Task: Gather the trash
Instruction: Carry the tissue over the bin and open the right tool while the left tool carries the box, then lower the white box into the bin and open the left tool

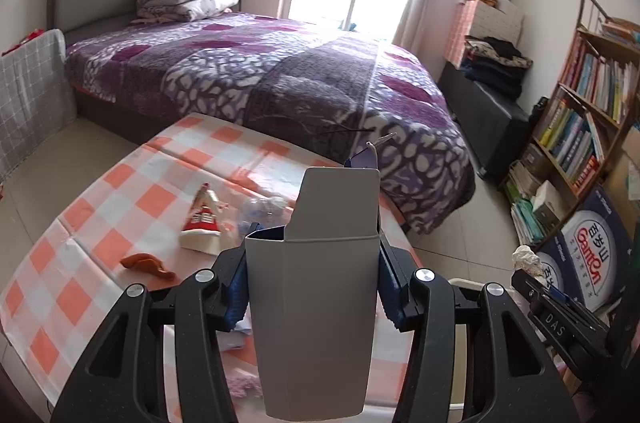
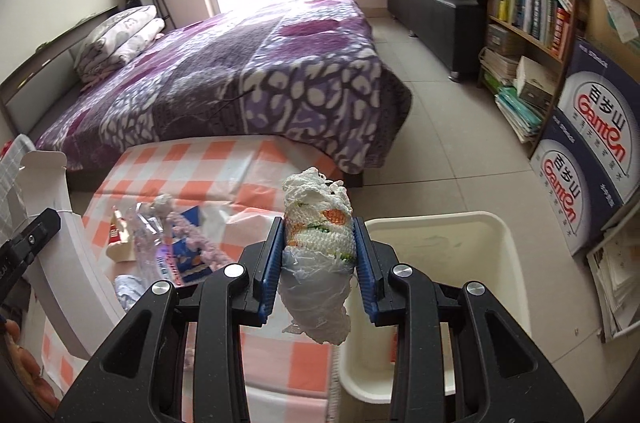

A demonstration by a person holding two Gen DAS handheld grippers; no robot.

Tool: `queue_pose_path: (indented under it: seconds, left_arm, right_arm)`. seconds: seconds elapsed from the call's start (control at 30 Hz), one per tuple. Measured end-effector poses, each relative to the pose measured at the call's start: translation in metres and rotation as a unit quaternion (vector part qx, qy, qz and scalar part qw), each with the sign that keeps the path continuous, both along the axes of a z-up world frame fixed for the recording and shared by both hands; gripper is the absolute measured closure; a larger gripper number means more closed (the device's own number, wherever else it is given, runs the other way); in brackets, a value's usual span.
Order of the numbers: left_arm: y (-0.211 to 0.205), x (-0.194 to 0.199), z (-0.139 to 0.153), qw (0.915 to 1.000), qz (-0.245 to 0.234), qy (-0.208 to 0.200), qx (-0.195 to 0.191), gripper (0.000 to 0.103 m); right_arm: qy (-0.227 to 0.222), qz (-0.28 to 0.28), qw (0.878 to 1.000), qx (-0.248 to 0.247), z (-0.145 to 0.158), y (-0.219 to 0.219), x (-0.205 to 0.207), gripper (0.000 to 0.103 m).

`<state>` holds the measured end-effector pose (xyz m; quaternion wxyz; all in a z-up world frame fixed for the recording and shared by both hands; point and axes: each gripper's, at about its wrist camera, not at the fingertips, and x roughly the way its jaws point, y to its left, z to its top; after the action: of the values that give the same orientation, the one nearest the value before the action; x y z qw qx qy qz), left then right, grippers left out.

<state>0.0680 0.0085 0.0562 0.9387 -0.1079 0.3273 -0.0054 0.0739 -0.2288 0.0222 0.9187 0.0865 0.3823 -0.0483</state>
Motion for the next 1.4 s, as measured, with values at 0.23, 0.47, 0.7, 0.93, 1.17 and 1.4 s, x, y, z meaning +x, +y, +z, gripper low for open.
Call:
queue_pose_path:
  seconds: [0.23,0.47,0.7,0.93,1.17,1.4]
  left_arm:
    - [-0.04,0.003,-0.003,0.9993,-0.038,0.002,-0.005,0.051]
    - [-0.082,0.006,-0.01,0.9961,-0.083,0.012,-0.026,0.051]
    - [-0.13,0.008,-0.022,0.9901,-0.133,0.028,-0.035,0.051]
    - [-0.166,0.011,-0.038,0.9835,-0.169,0.049,-0.043,0.051]
    - [-0.197,0.016,-0.057,0.9763,-0.198,0.074,-0.048,0.051]
    - [-0.219,0.017,-0.07,0.9646,-0.233,0.09,-0.086,0.028]
  right_arm:
    - [0.011,-0.045,0.999,0.002,-0.004,-0.042,-0.009,0.071]
    - [0.026,-0.09,0.996,0.001,-0.009,-0.08,-0.017,0.068]
    - [0.022,-0.129,0.991,-0.004,-0.007,-0.114,-0.028,0.047]
    - [0.028,-0.173,0.984,0.013,-0.011,-0.157,-0.039,0.037]
    - [0.034,-0.203,0.978,0.03,-0.015,-0.187,-0.047,0.036]
    - [0.029,-0.228,0.973,0.028,-0.014,-0.205,-0.055,0.027]
